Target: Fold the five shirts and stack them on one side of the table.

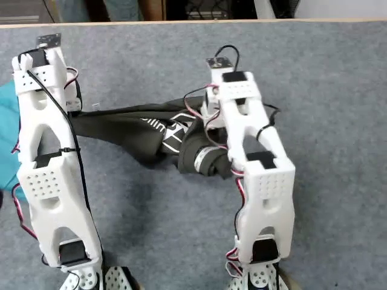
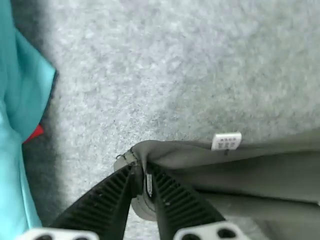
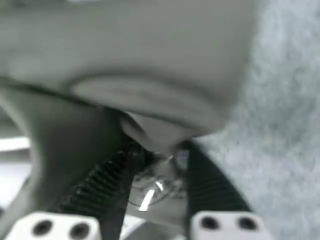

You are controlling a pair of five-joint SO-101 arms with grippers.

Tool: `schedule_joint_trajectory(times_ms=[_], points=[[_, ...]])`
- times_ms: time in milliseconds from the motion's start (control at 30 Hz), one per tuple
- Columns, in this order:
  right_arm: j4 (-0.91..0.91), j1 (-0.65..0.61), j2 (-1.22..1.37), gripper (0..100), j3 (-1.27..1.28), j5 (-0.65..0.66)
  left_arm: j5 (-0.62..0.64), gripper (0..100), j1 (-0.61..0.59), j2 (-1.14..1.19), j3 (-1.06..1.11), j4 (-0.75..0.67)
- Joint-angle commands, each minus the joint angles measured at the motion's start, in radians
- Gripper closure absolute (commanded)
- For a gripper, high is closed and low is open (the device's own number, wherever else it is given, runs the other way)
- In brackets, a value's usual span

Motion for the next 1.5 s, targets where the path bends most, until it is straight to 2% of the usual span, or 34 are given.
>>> schedule_joint_trajectory(times_ms=[0, 133, 267, 433, 533, 633, 733, 833, 900, 1033, 1100, 1233, 1367, 1467], points=[[0.153, 0.080, -0.008, 98.3, -0.107, 0.104, -0.075, 97, -0.015, -0.072, 0.005, 0.020], [0.327, 0.178, -0.061, 98.5, -0.142, 0.301, -0.176, 97, -0.019, -0.074, 0.016, 0.057], [0.350, 0.328, -0.166, 98.5, -0.074, 0.509, -0.315, 97, -0.021, -0.138, 0.114, 0.061], [0.350, 0.483, -0.268, 98.5, 0.156, 0.804, -0.539, 97, 0.004, -0.374, 0.524, 0.055], [0.347, 0.549, -0.315, 98.4, 0.271, 0.924, -0.640, 97, 0.015, -0.548, 0.812, -0.011], [0.347, 0.594, -0.366, 94.3, 0.318, 0.980, -0.687, 97, 0.005, -0.720, 1.086, -0.103], [0.347, 0.635, -0.414, 80.6, 0.318, 0.982, -0.723, 97, 0.007, -0.873, 1.308, -0.187], [0.350, 0.678, -0.478, 71.2, 0.315, 1.030, -0.720, 97, 0.012, -1.011, 1.420, -0.241], [0.350, 0.704, -0.536, 72.8, 0.312, 1.054, -0.720, 97, 0.007, -1.096, 1.438, -0.244], [0.347, 0.704, -0.621, 80.0, 0.297, 1.054, -0.681, 97, 0.007, -1.211, 1.443, -0.239], [0.336, 0.644, -0.618, 83.2, 0.274, 1.014, -0.634, 97, 0.013, -1.234, 1.437, -0.247], [0.221, 0.474, -0.521, 86.2, 0.225, 0.753, -0.532, 97, 0.039, -1.235, 1.425, -0.259], [0.114, 0.371, -0.371, 78.6, 0.125, 0.503, -0.437, 97, 0.039, -1.235, 1.419, -0.275], [0.092, 0.347, -0.245, 70.7, 0.036, 0.430, -0.422, 97, 0.038, -1.235, 1.425, -0.269]])
